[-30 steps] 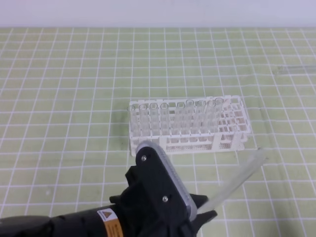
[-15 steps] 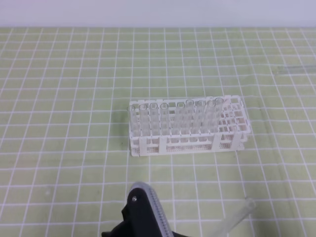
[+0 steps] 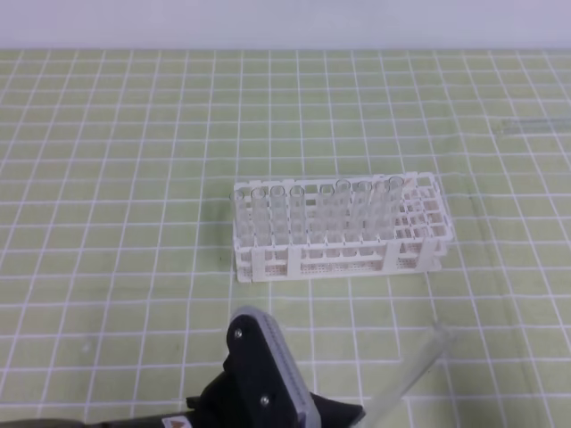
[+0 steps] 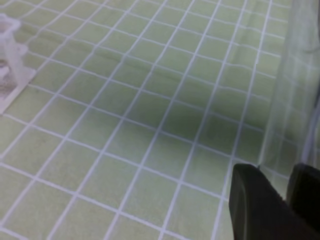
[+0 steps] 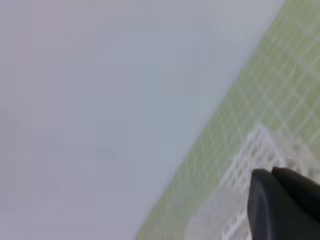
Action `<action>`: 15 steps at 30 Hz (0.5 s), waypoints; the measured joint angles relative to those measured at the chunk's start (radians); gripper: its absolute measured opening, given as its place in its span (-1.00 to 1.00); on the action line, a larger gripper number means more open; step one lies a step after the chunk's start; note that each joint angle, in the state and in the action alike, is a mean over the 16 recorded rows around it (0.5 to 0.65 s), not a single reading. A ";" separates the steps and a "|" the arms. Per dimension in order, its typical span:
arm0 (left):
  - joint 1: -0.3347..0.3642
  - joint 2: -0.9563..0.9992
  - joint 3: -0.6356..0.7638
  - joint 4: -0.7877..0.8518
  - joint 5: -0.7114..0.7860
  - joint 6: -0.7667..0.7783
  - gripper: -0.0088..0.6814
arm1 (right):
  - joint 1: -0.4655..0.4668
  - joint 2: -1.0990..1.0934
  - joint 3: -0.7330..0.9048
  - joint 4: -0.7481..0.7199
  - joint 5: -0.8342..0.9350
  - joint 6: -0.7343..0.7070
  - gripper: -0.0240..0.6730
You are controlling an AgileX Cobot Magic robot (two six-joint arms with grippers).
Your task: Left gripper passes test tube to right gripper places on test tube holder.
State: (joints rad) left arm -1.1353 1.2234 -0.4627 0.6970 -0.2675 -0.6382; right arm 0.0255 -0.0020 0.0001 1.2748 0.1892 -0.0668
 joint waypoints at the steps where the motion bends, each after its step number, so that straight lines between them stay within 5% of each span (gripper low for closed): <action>1: 0.005 0.009 0.000 -0.003 -0.012 0.000 -0.77 | 0.000 0.000 0.000 0.000 0.002 -0.007 -0.98; 9: 0.037 0.127 0.000 -0.028 -0.192 0.009 -0.78 | 0.001 0.003 -0.069 0.034 0.147 -0.267 -0.95; 15: 0.040 0.225 -0.001 -0.037 -0.348 0.037 -0.80 | 0.002 0.031 -0.152 0.080 0.298 -0.538 -0.67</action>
State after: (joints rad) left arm -1.0951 1.4485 -0.4639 0.6598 -0.6153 -0.6008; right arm 0.0280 0.0291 -0.1520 1.3549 0.4875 -0.6045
